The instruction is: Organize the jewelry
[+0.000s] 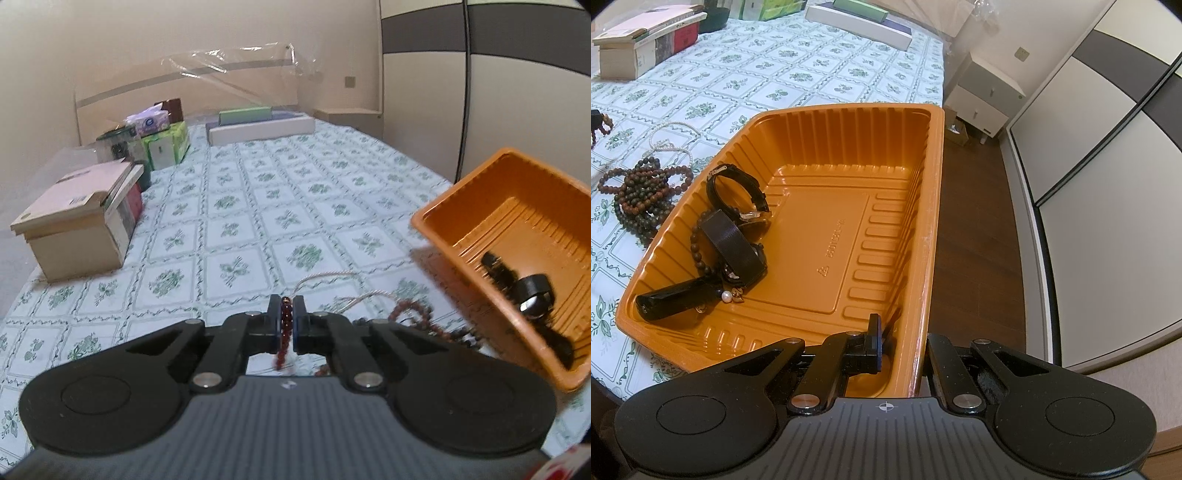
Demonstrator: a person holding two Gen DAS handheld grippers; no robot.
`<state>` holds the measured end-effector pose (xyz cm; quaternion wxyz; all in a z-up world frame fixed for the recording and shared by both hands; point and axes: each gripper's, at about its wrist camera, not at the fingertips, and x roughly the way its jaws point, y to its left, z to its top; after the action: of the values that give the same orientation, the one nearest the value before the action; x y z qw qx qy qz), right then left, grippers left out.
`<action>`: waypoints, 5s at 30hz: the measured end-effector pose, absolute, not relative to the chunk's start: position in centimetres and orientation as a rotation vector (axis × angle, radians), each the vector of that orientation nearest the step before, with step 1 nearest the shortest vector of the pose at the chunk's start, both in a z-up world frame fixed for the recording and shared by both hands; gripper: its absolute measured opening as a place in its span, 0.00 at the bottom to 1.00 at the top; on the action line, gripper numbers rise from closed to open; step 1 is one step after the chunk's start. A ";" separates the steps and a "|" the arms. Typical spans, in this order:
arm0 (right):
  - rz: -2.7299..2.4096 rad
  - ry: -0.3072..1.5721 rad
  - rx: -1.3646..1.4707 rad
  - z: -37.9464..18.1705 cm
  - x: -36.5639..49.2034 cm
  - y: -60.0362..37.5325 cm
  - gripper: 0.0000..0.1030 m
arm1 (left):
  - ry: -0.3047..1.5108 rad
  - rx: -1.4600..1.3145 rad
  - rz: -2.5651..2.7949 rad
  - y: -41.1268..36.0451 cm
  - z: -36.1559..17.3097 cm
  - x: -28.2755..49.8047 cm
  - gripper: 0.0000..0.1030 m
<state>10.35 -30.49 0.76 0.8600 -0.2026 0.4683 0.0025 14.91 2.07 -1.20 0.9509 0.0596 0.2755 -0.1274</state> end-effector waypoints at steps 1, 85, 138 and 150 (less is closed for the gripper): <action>0.005 0.983 -0.426 0.8 10.4 -30.5 0.05 | 0.556 0.119 -0.268 1.9 -0.9 14.7 0.04; 0.007 0.979 -0.413 0.9 10.1 -30.7 0.05 | 0.664 0.113 -0.369 -3.0 -5.1 11.6 0.21; 0.006 0.978 -0.410 0.7 10.1 -31.2 0.05 | 0.577 0.364 -0.322 -0.9 -0.9 12.2 0.06; 0.002 0.975 -0.417 0.9 10.2 -31.0 0.05 | 0.359 0.395 -0.296 2.0 9.2 13.0 0.06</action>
<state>10.17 -31.03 0.85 0.8627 -0.1986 0.4651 0.0010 12.99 1.96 9.24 0.9537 0.1946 0.1768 -0.1459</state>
